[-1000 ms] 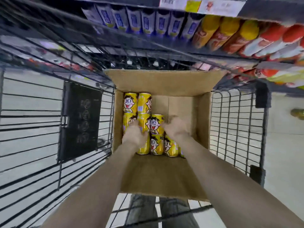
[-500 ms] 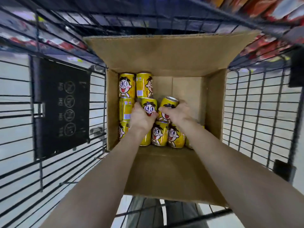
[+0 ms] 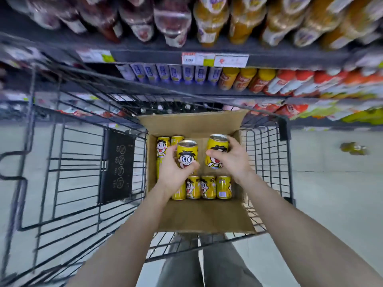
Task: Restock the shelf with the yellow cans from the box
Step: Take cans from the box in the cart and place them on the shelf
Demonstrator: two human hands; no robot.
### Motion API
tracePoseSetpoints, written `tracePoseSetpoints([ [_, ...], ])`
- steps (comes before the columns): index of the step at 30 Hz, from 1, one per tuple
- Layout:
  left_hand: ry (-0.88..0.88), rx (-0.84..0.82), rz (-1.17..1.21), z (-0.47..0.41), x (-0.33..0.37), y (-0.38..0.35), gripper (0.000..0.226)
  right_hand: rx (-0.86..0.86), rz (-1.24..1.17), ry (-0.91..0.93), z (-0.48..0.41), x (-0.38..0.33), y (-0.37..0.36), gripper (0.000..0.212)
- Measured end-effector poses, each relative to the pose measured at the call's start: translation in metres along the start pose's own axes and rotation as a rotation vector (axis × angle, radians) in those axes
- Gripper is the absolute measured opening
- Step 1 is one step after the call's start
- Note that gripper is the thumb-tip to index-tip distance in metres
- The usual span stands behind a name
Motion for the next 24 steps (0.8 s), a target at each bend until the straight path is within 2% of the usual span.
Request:
tracePoseSetpoints([
  [5, -0.204, 0.023, 0.019, 0.037, 0.093, 0.024, 0.072, 0.019, 0.032, 0.171, 0.058, -0.077, 0.034, 0.055],
  [6, -0.247, 0.023, 0.02, 0.044, 0.112, 0.027, 0.073, 0.027, 0.041, 0.213, 0.07, -0.093, 0.043, 0.059],
  [9, -0.366, 0.016, -0.046, 0.068, 0.172, 0.03, 0.076, 0.098, 0.033, 0.291, 0.112, -0.14, 0.083, 0.094],
  [10, -0.4, 0.006, -0.063, 0.074, 0.19, 0.029, 0.077, 0.11, 0.039, 0.32, 0.125, -0.153, 0.097, 0.094],
  [15, -0.572, -0.03, -0.079, 0.113, 0.289, 0.01, 0.082, 0.252, 0.015, 0.44, 0.188, -0.201, 0.179, 0.064],
  [19, -0.707, -0.075, -0.081, 0.154, 0.36, -0.024, 0.084, 0.355, -0.02, 0.515, 0.236, -0.218, 0.251, 0.05],
  [21, -0.777, -0.088, -0.102, 0.178, 0.394, -0.046, 0.079, 0.409, -0.024, 0.559, 0.259, -0.224, 0.293, 0.048],
  [24, -0.854, -0.107, -0.13, 0.211, 0.437, -0.09, 0.079, 0.481, -0.034, 0.598, 0.292, -0.222, 0.359, 0.055],
])
Point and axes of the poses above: each hand's wrist, its own z-axis away from the middle knuckle, its own y-axis out of the back of the hand, x = y × z, the point moved 6 cm from there along -z, towards the middle knuckle, and after that the axes turned 3 degrees about -x, right-handed, at the moved point
